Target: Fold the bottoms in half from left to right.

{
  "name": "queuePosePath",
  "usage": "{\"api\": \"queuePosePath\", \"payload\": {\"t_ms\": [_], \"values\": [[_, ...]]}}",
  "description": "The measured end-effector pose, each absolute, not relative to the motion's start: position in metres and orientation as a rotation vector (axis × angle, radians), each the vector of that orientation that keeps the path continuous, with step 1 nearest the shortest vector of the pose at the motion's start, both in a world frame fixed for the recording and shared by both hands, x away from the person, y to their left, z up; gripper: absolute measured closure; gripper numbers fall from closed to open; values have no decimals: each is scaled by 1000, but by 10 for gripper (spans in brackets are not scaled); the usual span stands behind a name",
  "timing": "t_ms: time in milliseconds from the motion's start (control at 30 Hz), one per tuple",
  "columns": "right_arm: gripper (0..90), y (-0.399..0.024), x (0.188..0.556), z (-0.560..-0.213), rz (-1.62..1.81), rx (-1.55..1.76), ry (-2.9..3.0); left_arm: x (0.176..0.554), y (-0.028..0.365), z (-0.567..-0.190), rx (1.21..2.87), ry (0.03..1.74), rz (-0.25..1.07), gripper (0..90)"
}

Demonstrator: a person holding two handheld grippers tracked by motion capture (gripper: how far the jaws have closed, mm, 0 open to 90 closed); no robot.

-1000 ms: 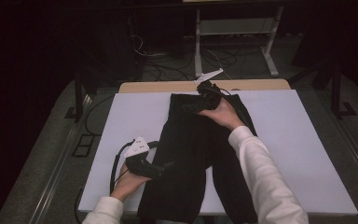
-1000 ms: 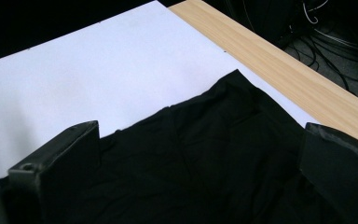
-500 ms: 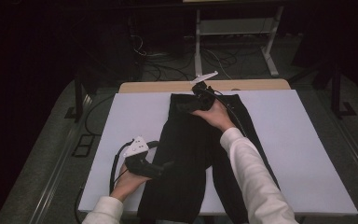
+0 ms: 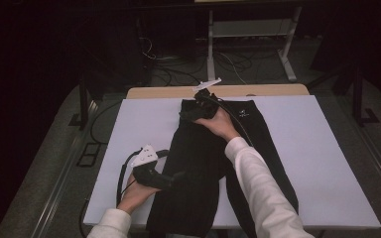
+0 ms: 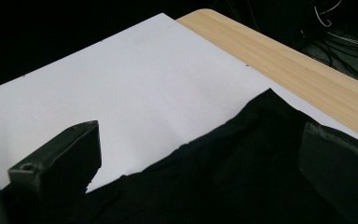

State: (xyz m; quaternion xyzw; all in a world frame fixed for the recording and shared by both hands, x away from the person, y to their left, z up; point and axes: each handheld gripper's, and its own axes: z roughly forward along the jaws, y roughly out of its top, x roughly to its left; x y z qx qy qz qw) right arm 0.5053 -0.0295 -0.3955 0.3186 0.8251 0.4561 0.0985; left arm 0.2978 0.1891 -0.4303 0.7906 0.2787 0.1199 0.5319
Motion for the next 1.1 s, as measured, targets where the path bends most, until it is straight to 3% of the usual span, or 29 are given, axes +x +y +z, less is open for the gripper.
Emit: {"api": "queuePosePath", "payload": {"t_ms": [933, 1100], "values": [[0, 15, 523, -432, 1272, 1079, 2429, 297, 192, -429, 1867, 659, 284, 0], [41, 15, 524, -435, 1253, 1103, 2438, 297, 192, -429, 1867, 660, 283, 0]]}}
